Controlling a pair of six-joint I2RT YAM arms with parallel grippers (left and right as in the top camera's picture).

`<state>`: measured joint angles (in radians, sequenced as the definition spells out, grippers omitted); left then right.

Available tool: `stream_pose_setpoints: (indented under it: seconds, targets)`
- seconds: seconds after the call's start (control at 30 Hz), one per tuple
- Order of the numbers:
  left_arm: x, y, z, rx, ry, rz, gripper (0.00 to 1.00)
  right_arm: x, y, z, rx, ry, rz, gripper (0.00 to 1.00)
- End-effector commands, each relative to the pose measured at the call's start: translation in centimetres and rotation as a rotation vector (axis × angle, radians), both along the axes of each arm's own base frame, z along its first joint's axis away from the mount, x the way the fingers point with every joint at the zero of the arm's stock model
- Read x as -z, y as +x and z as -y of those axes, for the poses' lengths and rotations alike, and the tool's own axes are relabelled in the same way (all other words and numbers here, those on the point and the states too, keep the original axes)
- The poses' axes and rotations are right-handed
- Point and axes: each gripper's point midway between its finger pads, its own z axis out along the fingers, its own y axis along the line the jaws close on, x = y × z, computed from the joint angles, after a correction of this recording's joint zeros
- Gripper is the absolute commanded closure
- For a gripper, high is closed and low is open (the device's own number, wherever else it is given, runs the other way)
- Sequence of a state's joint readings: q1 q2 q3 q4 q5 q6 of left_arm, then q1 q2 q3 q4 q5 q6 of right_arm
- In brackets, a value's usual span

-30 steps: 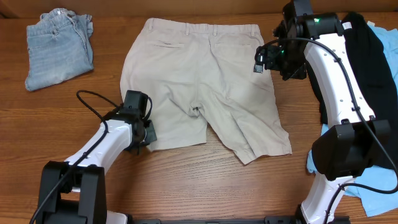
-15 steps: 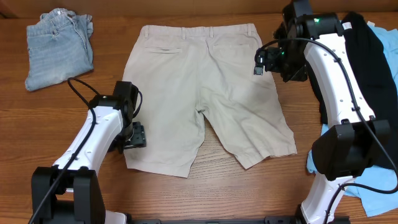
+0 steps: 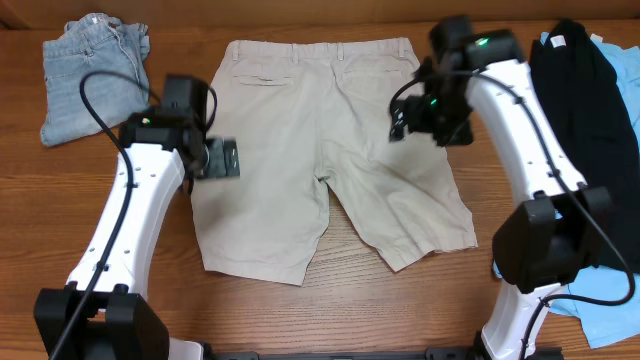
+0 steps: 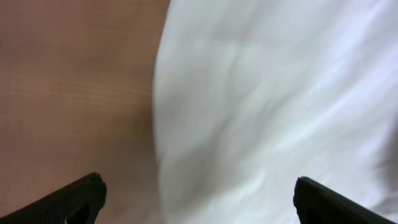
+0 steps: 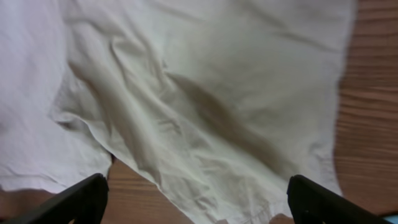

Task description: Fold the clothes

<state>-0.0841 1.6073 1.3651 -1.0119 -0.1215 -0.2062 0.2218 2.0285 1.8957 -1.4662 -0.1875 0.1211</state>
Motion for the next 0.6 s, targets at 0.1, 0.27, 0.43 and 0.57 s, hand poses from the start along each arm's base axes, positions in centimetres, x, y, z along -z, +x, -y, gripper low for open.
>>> stream_pose_setpoints:
  seconds: [0.1, 0.27, 0.43, 0.57]
  targets:
    - [-3.6, 4.6, 2.9, 0.224, -0.087, 0.209, 0.0, 5.7, -3.5, -0.9, 0.021, -0.037, -0.112, 0.09]
    - [-4.3, 6.7, 3.2, 0.274, -0.069, 0.291, 0.0, 9.5, -5.0, 0.6, 0.109, -0.113, -0.152, 0.11]
    - [-2.6, 8.0, 3.5, 0.28, -0.072, 0.281, 0.0, 13.1, -8.2, 1.6, 0.165, -0.154, -0.232, 0.1]
    - [-0.8, 8.4, 4.1, 0.292, -0.079, 0.249, 0.0, 14.7, -10.7, 2.3, 0.192, -0.18, -0.295, 0.09]
